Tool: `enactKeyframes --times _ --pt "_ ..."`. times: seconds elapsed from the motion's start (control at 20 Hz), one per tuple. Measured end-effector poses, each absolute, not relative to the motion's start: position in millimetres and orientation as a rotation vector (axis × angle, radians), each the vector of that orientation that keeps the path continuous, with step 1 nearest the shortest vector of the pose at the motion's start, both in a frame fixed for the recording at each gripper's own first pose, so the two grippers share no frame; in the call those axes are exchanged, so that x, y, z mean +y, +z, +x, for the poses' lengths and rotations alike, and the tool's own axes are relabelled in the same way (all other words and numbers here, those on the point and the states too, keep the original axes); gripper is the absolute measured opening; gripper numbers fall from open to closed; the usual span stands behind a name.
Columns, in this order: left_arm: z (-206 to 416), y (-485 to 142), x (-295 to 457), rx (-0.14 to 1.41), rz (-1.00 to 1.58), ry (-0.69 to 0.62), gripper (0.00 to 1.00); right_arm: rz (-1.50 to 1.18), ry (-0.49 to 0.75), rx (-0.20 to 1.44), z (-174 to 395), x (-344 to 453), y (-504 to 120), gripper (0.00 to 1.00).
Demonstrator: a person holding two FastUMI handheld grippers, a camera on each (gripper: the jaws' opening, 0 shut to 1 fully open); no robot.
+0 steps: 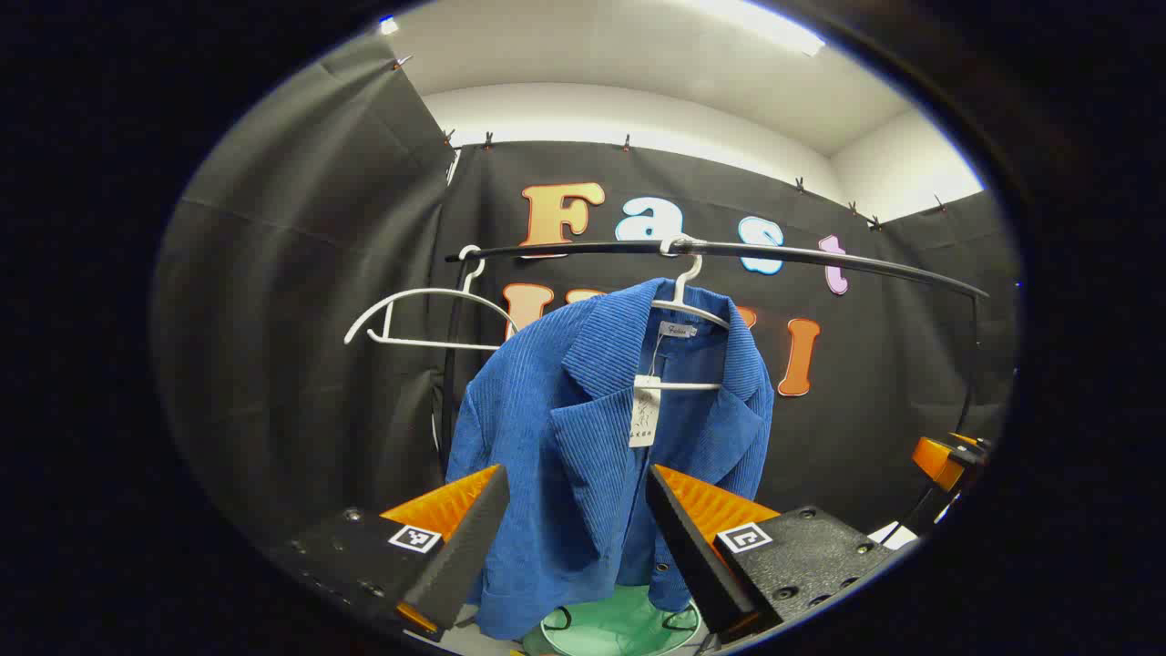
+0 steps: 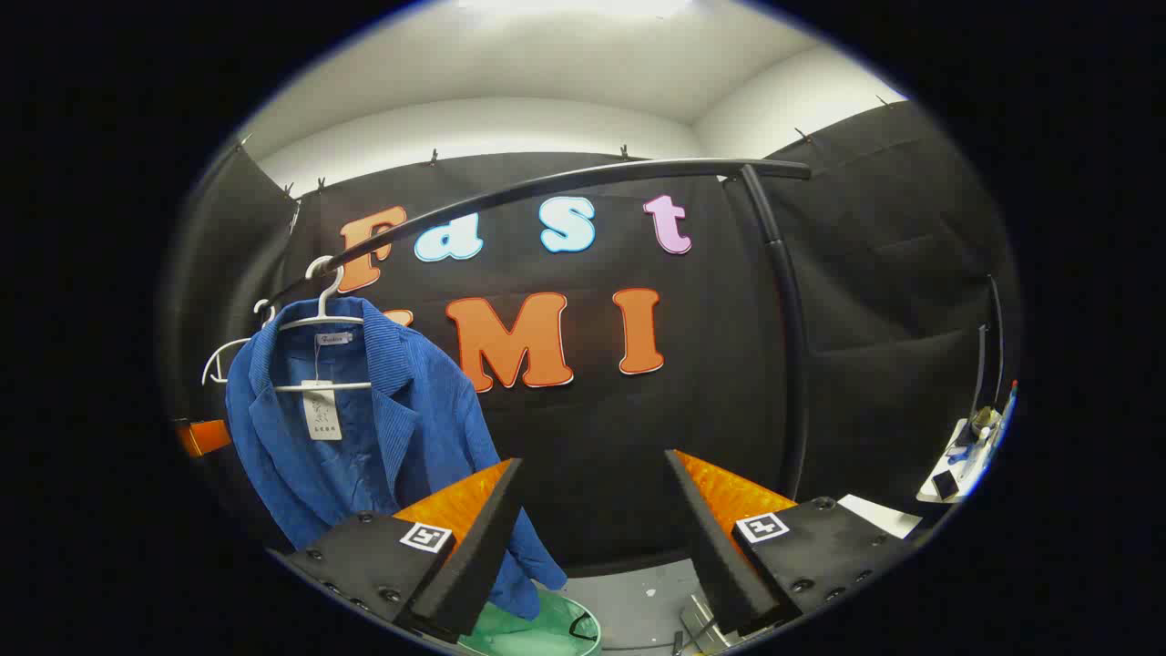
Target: Grasp the clothes on the hanger with both hands and then place them into the laundry hamper below.
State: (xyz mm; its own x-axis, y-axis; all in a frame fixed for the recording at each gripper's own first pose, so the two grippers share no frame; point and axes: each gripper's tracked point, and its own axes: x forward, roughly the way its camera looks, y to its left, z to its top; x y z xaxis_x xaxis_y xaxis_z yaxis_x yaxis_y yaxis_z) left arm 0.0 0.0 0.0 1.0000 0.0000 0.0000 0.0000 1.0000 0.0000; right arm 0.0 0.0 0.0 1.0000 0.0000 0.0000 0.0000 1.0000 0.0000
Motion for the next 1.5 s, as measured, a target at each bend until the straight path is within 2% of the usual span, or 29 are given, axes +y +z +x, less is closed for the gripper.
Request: enactKeyframes --times 0.3,0.35,0.4,0.45,0.7,0.75,0.8,0.9,1.0,1.35,1.4,1.5 --pt "3.8 -2.6 -7.5 -0.010 0.008 0.068 0.92 -0.017 0.080 0.011 22.2 6.7 -4.0 0.89" --pt "3.4 -3.2 -9.8 -0.007 0.008 0.074 0.95 -0.020 0.095 0.014 25.2 8.7 -5.2 0.89" --pt "2.9 -4.5 -11.0 -0.005 0.010 0.082 0.92 -0.023 0.109 0.015 26.7 12.2 -4.8 0.89" --pt "2.2 -5.2 -13.0 -0.004 0.015 0.087 0.95 -0.025 0.120 0.014 29.1 13.3 -5.1 0.89" --pt "5.9 -7.2 -21.0 0.004 0.030 0.091 0.92 -0.036 0.152 0.014 35.3 21.8 -7.1 0.89" --pt "6.8 -7.2 -22.4 0.008 0.032 0.092 0.95 -0.035 0.158 0.021 37.4 24.8 -9.1 0.89" --pt "7.6 -6.9 -22.7 0.007 0.035 0.092 0.92 -0.032 0.169 0.028 38.0 30.4 -11.4 0.98" --pt "12.0 -7.7 -20.6 0.005 0.042 0.097 0.95 -0.027 0.191 0.041 41.5 41.6 -15.6 0.98" --pt "16.6 -9.9 -21.0 0.014 0.051 0.097 0.92 -0.020 0.216 0.050 45.3 54.9 -20.0 0.98" --pt "42.9 -7.8 -21.8 0.008 0.077 0.101 0.92 -0.008 0.352 0.089 65.0 125.6 -32.9 0.98" --pt "46.7 -7.4 -22.7 0.009 0.076 0.100 0.92 -0.006 0.369 0.095 68.6 134.3 -35.0 0.89" --pt "55.7 -7.4 -21.9 0.011 0.077 0.104 0.92 -0.006 0.398 0.106 76.4 149.6 -38.8 0.89"
